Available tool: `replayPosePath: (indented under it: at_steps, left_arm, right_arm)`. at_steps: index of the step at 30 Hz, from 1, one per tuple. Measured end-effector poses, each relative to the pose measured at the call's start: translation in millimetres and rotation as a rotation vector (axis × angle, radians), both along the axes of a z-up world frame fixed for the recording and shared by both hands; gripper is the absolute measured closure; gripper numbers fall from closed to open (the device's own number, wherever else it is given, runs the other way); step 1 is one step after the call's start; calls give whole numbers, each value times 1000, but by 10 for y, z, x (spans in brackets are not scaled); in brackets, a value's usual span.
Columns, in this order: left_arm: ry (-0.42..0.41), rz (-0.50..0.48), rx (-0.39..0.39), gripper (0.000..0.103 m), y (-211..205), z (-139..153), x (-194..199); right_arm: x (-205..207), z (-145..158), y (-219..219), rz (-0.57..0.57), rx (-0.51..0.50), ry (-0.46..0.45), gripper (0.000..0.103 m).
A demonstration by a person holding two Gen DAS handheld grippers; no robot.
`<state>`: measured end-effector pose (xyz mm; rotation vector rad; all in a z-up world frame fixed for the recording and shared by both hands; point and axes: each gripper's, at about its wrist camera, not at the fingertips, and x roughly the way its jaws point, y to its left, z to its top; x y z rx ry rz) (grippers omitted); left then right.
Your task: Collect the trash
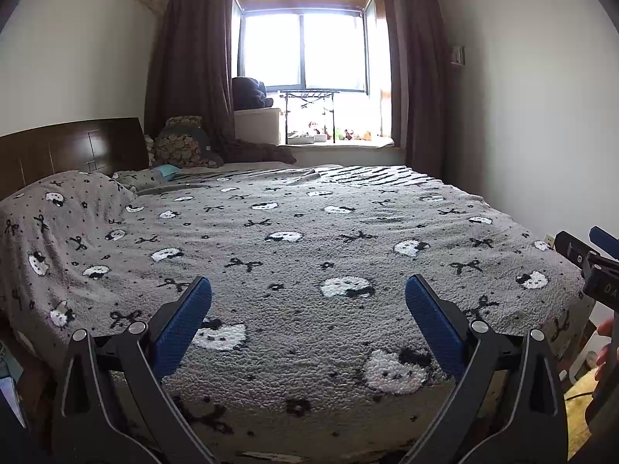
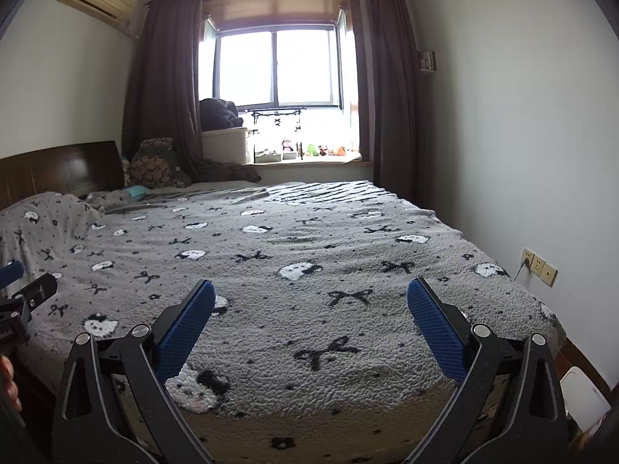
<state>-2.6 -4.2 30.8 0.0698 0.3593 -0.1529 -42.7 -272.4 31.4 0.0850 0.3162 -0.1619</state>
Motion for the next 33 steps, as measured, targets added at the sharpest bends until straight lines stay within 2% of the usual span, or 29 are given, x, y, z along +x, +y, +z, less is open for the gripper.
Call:
replayPosePath:
  at_steps: [33]
  left_arm:
    - [-4,27,16,8,-24,-9,-27]
  right_arm:
    - [-55,-18,44,-8,17,-4,3]
